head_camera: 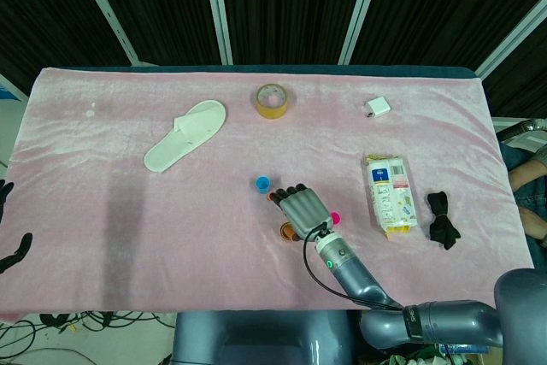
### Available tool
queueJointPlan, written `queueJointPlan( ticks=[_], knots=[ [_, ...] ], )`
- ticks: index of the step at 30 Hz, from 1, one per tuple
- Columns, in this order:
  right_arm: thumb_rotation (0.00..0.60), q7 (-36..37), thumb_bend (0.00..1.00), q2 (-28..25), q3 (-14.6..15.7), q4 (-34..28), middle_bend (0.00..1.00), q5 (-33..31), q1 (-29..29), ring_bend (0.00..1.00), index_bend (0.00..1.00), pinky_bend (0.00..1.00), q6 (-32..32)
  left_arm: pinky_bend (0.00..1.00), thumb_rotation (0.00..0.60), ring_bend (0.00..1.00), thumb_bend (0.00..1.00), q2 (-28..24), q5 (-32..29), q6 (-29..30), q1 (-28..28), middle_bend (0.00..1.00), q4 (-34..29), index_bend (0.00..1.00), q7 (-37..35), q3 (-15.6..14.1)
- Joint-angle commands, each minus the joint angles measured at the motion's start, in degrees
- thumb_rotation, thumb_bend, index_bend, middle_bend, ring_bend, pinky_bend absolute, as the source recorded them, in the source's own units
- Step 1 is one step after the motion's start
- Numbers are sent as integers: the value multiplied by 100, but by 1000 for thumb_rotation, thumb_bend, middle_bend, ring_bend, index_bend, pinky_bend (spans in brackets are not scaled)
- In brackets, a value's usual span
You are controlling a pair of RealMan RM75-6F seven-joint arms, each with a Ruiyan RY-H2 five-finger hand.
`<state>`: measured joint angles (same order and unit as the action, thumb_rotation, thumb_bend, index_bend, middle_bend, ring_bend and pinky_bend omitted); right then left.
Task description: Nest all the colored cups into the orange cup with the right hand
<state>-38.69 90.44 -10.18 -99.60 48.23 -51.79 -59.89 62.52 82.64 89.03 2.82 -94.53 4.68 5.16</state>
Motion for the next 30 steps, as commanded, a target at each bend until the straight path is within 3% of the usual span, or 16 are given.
queueJointPlan(
  ticks=[1,5,12,30],
  knots=[
    [600,132,224,225,-158,351,278,7,-107,268,246,233,10,0,600,0,342,-1,-10,-4,0,44,-4,53,6,1],
    [600,298,224,696,-372,1126,278,-263,-334,268,247,233,286,0,600,0,342,0,-29,-29,9,44,-13,52,32,3],
    [600,579,225,1180,-522,1963,271,-213,-494,268,248,233,419,0,600,0,342,-15,-83,-29,2,44,-20,52,-2,26],
    [600,940,226,1883,-769,3452,285,-241,-875,268,281,233,1018,0,600,0,342,-26,-167,-81,14,44,-41,52,19,46]
  ],
)
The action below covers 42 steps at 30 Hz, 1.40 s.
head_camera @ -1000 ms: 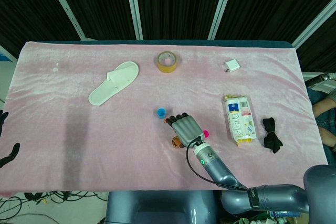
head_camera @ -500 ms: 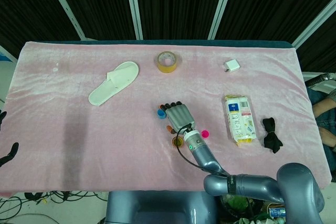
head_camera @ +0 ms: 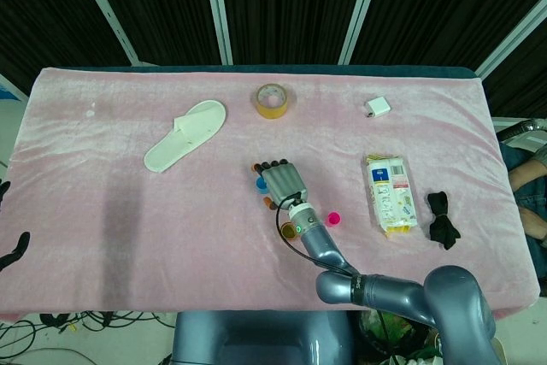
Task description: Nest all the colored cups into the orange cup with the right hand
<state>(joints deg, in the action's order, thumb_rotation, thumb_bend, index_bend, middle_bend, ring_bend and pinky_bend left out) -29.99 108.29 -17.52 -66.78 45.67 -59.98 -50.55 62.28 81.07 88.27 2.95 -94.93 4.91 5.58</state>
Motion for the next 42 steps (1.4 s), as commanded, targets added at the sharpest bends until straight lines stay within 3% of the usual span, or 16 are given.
queueJointPlan(
  ticks=[1,8,17,24,33,42],
  knots=[
    [600,106,228,133,-38,236,308,36,-63,268,299,233,101,0,600,0,342,-4,-17,-9,3,44,-2,52,-5,8],
    [600,157,270,237,-7,437,491,158,-61,299,473,233,118,0,600,0,342,-6,-17,-32,11,44,-5,52,10,-2],
    [600,171,317,82,-27,142,519,358,27,309,540,233,-57,0,600,0,341,-6,-7,-25,4,44,-17,52,12,-13],
    [600,-156,321,-704,61,-1121,521,355,316,310,541,234,-368,0,600,0,342,0,17,-12,2,44,-22,52,19,-22],
    [600,-893,320,-1848,524,-3558,521,304,804,310,540,234,-1141,0,600,0,341,19,39,43,-21,44,-39,51,73,-31],
    [600,-1088,320,-2004,888,-4171,522,632,1011,310,541,234,-1512,0,600,0,342,32,56,63,-31,44,-40,51,104,-40]
  ],
)
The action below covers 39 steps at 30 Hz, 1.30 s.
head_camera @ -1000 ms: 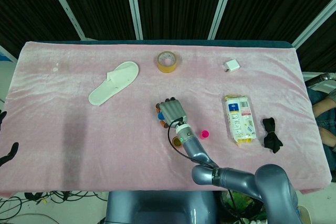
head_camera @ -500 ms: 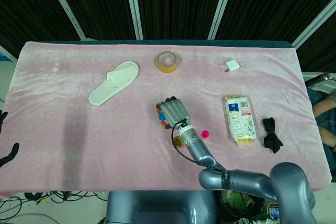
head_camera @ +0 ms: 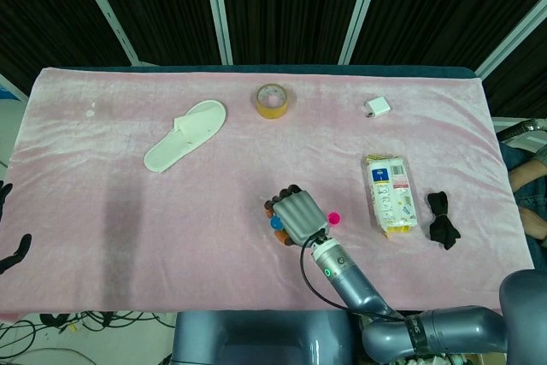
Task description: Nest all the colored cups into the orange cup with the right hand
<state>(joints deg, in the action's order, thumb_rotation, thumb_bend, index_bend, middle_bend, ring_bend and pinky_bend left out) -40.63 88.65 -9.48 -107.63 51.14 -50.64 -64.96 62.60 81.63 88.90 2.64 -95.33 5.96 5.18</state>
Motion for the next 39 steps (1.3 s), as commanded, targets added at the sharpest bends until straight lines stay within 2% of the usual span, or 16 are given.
queueJointPlan(
  ticks=[1,16,34,36,39],
  knots=[
    [600,-15,320,-44,109,-103,522,110,100,310,541,234,-93,0,600,0,342,0,1,1,-1,44,0,51,-2,0],
    [600,102,321,-130,396,7,522,229,327,310,540,234,-70,0,600,0,341,13,-4,5,-5,44,7,51,25,2],
    [600,326,320,79,408,401,510,325,384,310,540,234,162,0,600,0,342,21,-15,-1,-6,44,13,51,51,5],
    [600,310,304,96,410,420,491,292,383,310,515,234,182,0,600,0,341,19,-18,-1,-6,44,12,51,51,7],
    [600,268,236,93,417,420,401,179,371,294,386,233,248,0,600,0,342,17,-22,2,-9,44,11,51,48,9]
  ],
)
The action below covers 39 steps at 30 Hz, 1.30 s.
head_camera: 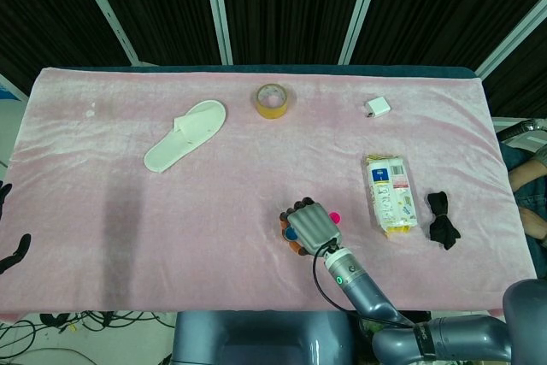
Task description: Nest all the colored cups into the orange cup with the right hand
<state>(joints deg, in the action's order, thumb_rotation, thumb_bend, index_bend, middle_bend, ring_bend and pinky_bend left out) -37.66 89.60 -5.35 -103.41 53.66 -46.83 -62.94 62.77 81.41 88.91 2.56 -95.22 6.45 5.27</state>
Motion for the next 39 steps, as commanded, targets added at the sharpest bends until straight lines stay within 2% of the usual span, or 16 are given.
queueJointPlan(
  ticks=[1,4,8,14,21,28,33,39],
  knots=[
    [600,-46,211,-18,3,-17,351,-132,-17,280,336,233,78,0,600,0,342,-2,-3,-1,-1,44,0,51,0,0],
    [600,-82,161,-76,-14,-71,236,-250,-36,251,249,232,128,0,600,0,342,-2,-8,-2,-1,44,1,50,2,2],
    [600,-16,137,-331,-139,-239,210,-319,20,246,226,233,-4,0,600,0,341,4,1,-2,0,44,4,51,13,-2],
    [600,-15,151,-686,-177,-297,250,-363,118,247,232,233,-158,0,600,0,342,10,7,19,-8,44,2,51,25,-1],
    [600,122,160,-900,-50,-223,283,-520,250,247,257,232,-57,0,600,0,342,21,11,17,-6,44,4,51,51,-4],
    [600,249,185,-866,51,7,283,-521,301,247,266,233,97,0,600,0,342,23,6,39,-18,44,0,51,62,0],
    [600,345,195,-665,82,425,290,-477,335,247,276,232,147,0,600,0,342,18,-7,41,-20,44,1,51,58,9],
    [600,450,220,-555,126,671,347,-422,397,248,337,233,215,0,600,0,342,16,-30,22,-13,44,4,51,65,17]
  ],
)
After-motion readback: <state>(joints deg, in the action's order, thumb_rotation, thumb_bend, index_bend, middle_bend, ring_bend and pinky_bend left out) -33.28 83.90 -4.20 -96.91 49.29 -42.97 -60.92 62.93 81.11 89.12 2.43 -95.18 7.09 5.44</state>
